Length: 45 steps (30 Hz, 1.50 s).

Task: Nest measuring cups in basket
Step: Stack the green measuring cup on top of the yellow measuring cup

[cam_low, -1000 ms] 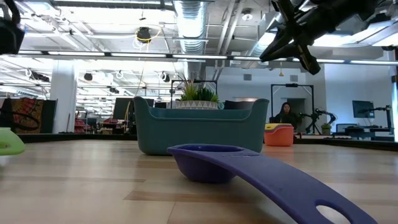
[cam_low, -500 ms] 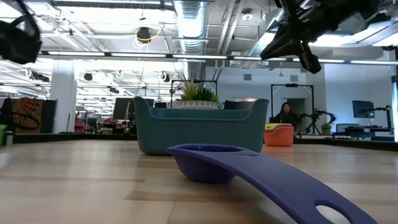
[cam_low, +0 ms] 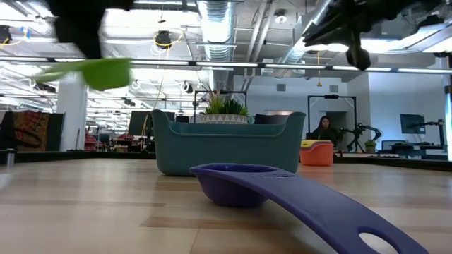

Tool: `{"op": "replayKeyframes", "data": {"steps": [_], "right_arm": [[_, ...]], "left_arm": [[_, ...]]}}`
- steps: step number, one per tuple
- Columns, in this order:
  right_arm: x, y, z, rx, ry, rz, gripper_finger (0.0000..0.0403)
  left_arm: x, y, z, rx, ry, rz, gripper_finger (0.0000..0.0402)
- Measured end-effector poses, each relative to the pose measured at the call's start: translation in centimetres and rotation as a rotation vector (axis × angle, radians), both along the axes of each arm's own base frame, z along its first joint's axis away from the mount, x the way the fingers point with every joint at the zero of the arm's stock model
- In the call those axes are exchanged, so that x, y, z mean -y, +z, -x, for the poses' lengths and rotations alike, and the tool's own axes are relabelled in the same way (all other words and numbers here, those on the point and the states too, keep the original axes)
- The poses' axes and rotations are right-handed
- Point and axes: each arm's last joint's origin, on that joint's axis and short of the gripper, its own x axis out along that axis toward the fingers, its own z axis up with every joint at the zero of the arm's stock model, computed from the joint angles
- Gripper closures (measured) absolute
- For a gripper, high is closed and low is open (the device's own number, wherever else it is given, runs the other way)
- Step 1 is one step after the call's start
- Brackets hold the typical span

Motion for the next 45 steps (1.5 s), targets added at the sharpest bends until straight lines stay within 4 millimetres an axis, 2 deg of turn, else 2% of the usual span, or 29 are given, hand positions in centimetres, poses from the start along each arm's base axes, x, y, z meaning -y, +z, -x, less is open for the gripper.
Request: {"op": "replayKeyframes", "data": {"steps": [3, 12, 17, 22, 26, 33, 38, 45], "right_arm": [[0.2, 0.4, 1.2, -0.004, -0.014, 0.003, 0.0351], [1.3, 0.7, 5.1, -0.087, -0.076, 0.03, 0.0351], [1.8, 0.2, 6.5, -0.179, -0.106, 0.037, 0.0351], [2.1, 0.2, 7.0, -0.187, -0.129, 0.034, 0.0351], [2.5, 0.1, 7.3, -0.193, -0.169, 0.029, 0.0351], [3.5, -0.1, 7.7, -0.187, -0.299, -0.072, 0.0351], [4.0, -0.1, 7.8, -0.163, -0.367, -0.132, 0.0351], [4.6, -0.1, 8.0, -0.129, -0.452, -0.2, 0.0351]], "left_arm": [[-3.5, 1.8, -2.3, 0.001, -0.039, -0.071, 0.0401], [-14.0, 5.3, -9.7, 0.118, -0.033, -0.182, 0.0401], [-17.4, 6.8, -13.5, 0.174, -0.079, -0.227, 0.0401], [-20.0, 7.3, -17.4, 0.185, -0.186, -0.263, 0.0401], [-22.6, 7.0, -19.8, 0.198, -0.272, -0.274, 0.0401], [-28.3, 5.6, -23.1, 0.247, -0.398, -0.321, 0.0401], [-31.7, 4.6, -25.5, 0.4, -0.471, -0.351, 0.0401], [-33.5, 1.8, -27.7, 0.554, -0.526, -0.377, 0.0401]]}}
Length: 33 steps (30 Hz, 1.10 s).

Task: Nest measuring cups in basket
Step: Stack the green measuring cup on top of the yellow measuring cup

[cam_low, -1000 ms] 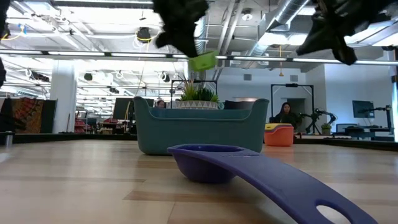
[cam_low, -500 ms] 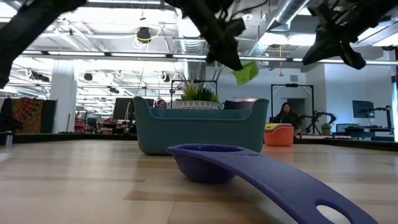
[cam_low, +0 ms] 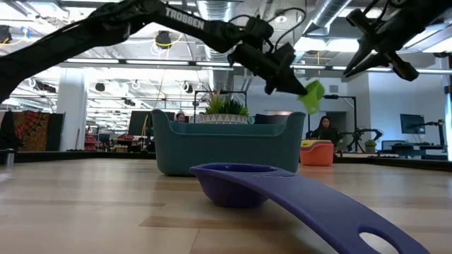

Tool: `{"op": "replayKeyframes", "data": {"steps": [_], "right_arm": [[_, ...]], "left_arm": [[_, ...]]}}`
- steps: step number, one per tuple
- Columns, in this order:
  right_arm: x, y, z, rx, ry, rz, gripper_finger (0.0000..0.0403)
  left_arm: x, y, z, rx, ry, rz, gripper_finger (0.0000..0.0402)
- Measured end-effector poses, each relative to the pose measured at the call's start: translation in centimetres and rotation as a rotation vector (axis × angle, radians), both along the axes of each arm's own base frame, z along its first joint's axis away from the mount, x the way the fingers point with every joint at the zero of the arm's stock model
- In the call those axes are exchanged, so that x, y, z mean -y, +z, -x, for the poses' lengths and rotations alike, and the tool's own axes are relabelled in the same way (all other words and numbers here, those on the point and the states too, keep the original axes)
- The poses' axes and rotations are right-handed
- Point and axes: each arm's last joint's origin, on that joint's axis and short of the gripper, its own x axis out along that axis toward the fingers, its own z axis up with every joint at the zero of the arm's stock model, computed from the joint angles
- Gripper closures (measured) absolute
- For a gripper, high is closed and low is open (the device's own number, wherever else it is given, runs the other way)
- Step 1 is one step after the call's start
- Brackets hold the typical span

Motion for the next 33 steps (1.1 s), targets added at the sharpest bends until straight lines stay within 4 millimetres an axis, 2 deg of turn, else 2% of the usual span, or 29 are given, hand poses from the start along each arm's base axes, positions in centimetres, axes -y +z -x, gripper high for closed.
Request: {"op": "replayKeyframes", "data": {"steps": [5, 8, 11, 15, 29, 33], "right_arm": [[0.4, 0.0, 0.2, -0.004, -0.038, -0.003, 0.0351], [0.6, -0.1, 0.3, -0.006, -0.049, -0.005, 0.0351], [0.7, 0.0, 0.4, -0.004, -0.031, -0.008, 0.0351], [0.7, -0.1, 0.3, -0.005, -0.021, -0.013, 0.0351], [0.7, -0.1, 0.3, -0.008, -0.014, -0.012, 0.0351], [0.7, -0.1, 0.3, -0.005, -0.018, -0.017, 0.0351]], "left_arm": [[-0.9, -1.5, -0.8, 0.055, 0.021, -0.031, 0.0401], [-1.4, -3.2, -1.4, 0.069, 0.051, -0.041, 0.0401], [-1.7, -4.8, -1.8, 0.049, 0.064, -0.014, 0.0401], [-1.6, -6.1, -2.0, 0.008, 0.07, 0.013, 0.0401], [-1.5, -7.8, -2.2, -0.037, 0.098, 0.061, 0.04], [-1.5, -7.8, -2.2, -0.036, 0.104, 0.06, 0.0382]]}}
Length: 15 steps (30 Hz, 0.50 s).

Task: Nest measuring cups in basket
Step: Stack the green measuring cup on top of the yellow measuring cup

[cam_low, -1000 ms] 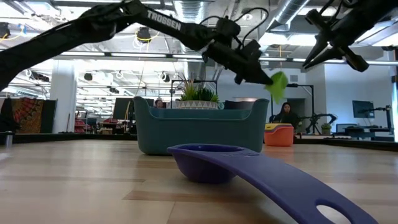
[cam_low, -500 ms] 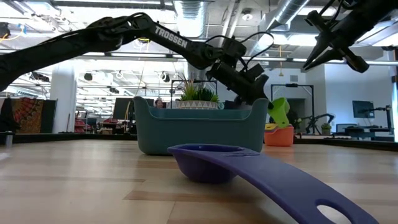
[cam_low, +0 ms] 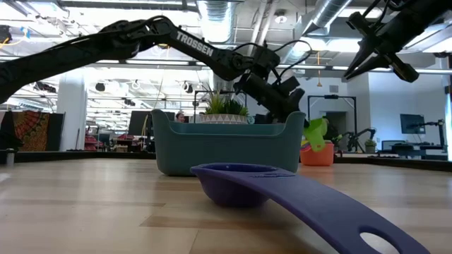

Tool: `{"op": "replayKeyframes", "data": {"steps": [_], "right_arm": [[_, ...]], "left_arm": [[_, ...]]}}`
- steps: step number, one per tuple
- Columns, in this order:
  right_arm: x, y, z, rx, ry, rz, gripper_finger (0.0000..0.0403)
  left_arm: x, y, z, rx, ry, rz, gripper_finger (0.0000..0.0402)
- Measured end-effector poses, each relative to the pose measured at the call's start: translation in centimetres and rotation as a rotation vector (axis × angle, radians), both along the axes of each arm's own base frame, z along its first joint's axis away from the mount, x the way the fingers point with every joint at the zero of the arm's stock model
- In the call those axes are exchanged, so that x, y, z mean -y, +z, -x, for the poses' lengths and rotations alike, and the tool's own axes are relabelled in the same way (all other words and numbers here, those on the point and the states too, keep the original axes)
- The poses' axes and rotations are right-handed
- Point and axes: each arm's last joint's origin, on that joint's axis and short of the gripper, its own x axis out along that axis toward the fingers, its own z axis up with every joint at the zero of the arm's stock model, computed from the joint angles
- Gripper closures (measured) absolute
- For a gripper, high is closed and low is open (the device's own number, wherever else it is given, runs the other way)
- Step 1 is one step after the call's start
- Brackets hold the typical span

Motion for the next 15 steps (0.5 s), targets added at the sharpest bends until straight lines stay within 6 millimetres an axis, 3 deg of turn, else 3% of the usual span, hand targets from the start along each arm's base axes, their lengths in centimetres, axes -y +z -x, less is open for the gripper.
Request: {"op": "replayKeyframes", "data": {"steps": [15], "right_arm": [[0.14, 0.26, -0.33, 0.033, -0.001, 0.013, 0.0351]], "left_arm": [[-0.04, 0.4, 0.2, -0.018, 0.059, 0.087, 0.03]]}}
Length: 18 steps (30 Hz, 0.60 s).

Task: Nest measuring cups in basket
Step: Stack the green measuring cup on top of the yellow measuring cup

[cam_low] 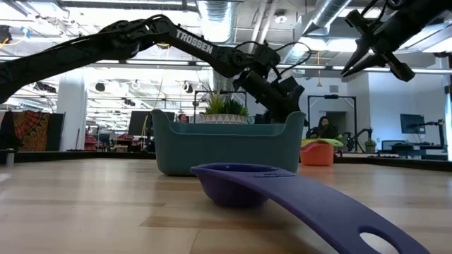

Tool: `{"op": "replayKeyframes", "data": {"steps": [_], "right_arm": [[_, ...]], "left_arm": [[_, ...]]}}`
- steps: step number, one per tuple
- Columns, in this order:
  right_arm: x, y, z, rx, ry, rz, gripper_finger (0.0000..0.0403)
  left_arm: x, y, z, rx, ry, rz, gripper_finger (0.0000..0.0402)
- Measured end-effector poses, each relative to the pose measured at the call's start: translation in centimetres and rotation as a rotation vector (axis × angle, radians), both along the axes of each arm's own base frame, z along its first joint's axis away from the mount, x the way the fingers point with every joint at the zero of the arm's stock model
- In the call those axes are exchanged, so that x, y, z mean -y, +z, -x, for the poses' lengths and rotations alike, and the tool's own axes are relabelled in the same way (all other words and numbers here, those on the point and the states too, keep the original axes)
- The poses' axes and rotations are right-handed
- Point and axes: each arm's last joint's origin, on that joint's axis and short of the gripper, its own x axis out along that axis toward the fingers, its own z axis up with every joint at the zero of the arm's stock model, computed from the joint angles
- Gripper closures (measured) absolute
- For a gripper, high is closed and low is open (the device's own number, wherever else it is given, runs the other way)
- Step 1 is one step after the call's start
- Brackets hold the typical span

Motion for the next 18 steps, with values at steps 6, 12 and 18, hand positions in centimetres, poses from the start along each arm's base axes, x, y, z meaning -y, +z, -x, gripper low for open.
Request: {"op": "replayKeyframes", "data": {"steps": [6, 12, 18], "right_arm": [[0.9, -2.0, -1.0, -0.194, -0.039, -0.07, 0.0351], [2.4, -4.1, -3.0, -0.335, -0.054, -0.109, 0.0351], [4.1, -6.7, -3.9, -0.522, -0.097, -0.167, 0.0351]], "left_arm": [[0.4, 3.0, 1.4, -0.068, 0.007, -0.021, 0.0305], [0.9, 4.1, 2.8, -0.198, 0.024, -0.034, 0.0329], [1.5, 5.0, 4.1, -0.297, 0.027, 0.017, 0.0356]]}}
